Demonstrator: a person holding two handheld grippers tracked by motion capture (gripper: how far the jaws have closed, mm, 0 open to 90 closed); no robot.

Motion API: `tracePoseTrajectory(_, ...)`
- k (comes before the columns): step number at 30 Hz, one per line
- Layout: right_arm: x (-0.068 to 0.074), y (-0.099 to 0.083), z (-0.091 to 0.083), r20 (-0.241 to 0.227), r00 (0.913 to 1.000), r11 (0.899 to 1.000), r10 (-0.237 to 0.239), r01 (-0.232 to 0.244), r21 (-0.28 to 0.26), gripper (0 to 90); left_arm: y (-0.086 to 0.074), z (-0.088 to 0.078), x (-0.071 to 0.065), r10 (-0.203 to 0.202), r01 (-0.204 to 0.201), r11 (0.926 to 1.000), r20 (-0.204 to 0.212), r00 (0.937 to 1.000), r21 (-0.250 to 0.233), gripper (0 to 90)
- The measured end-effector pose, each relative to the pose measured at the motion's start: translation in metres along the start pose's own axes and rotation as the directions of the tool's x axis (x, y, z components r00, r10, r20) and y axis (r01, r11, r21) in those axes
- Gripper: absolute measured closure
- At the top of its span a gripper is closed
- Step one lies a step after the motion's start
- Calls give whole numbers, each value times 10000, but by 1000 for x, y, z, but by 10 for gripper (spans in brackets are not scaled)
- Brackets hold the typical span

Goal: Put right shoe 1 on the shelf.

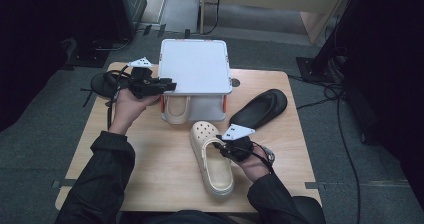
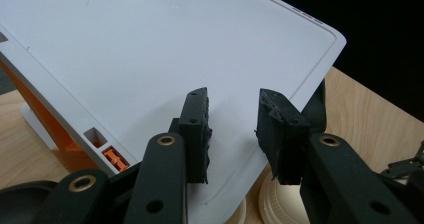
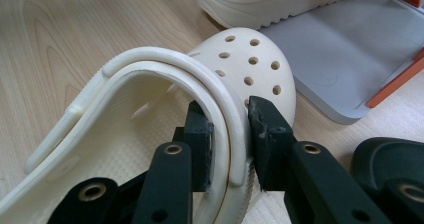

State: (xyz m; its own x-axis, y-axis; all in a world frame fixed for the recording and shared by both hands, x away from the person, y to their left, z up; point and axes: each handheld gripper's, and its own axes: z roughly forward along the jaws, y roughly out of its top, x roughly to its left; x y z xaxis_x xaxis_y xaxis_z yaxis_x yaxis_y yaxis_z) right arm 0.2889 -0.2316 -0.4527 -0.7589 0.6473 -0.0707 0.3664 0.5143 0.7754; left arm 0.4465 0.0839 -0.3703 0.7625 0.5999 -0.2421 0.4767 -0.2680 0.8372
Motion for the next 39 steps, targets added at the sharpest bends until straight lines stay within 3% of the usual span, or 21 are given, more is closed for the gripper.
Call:
tracePoseTrajectory(4, -3, 3, -2, 197, 9998, 10000, 96, -96, -27, 746, -1, 0, 0, 130, -131, 9999, -68, 9999, -26, 668)
tracePoseTrajectory(17, -21, 23, -7, 895, 9952, 9987, 389, -359, -351, 758, -3, 0, 1, -15, 13, 9998, -64, 10000, -201, 677)
tracePoseTrajectory(25, -39, 42, 13, 1421, 9894, 9994, 295, -265, -228, 756, -4, 0, 1, 26, -28, 9997, -81, 10000, -229, 679)
tracePoseTrajectory(31, -52, 51, 32, 2121, 9764, 9991, 410, -384, -163, 750, -4, 0, 2, -1, 1, 9997, -14, 10000, -260, 679)
tracePoseTrajectory(39, -49, 46, 51, 2341, 9699, 9977, 671, -678, -51, 722, -5, -1, 2, -45, 44, 9995, -10, 10000, -303, 680)
